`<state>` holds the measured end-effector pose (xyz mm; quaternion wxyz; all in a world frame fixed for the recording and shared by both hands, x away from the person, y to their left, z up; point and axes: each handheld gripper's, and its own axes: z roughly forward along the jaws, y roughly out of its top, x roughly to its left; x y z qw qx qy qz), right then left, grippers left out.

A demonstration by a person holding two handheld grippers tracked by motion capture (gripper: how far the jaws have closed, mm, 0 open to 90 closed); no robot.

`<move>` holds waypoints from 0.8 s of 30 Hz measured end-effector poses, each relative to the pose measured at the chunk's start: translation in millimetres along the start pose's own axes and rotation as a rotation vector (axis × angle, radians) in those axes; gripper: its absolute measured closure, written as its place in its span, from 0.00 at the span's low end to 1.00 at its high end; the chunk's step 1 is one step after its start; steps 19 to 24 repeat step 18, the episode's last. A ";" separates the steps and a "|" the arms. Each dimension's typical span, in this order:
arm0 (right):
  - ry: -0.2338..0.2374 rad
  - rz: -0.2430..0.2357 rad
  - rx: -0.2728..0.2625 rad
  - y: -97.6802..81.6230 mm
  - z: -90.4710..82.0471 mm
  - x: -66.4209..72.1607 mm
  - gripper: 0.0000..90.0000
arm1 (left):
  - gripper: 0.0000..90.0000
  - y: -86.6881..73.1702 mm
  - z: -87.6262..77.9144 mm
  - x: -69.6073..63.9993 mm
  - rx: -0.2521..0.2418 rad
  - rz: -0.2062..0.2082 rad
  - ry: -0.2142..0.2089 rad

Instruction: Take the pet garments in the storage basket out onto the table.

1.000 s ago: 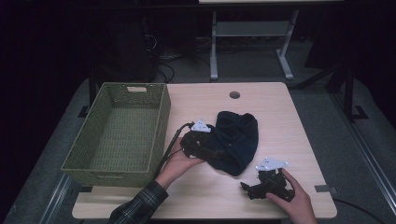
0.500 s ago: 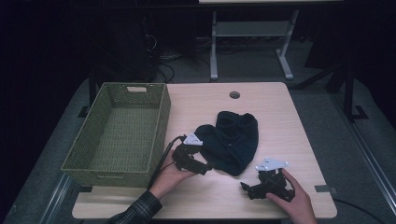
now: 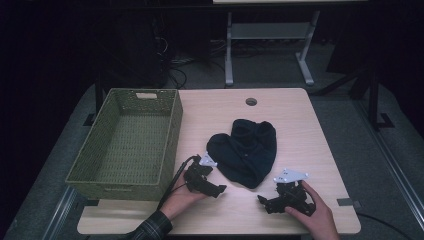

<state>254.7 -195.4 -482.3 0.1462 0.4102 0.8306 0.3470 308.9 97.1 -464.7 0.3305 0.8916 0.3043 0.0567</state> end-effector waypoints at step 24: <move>0.000 -0.001 0.000 -0.2 -0.1 0.0 0.00 | 0.14 -20.4 1.5 -3.8 -0.124 0.058 0.078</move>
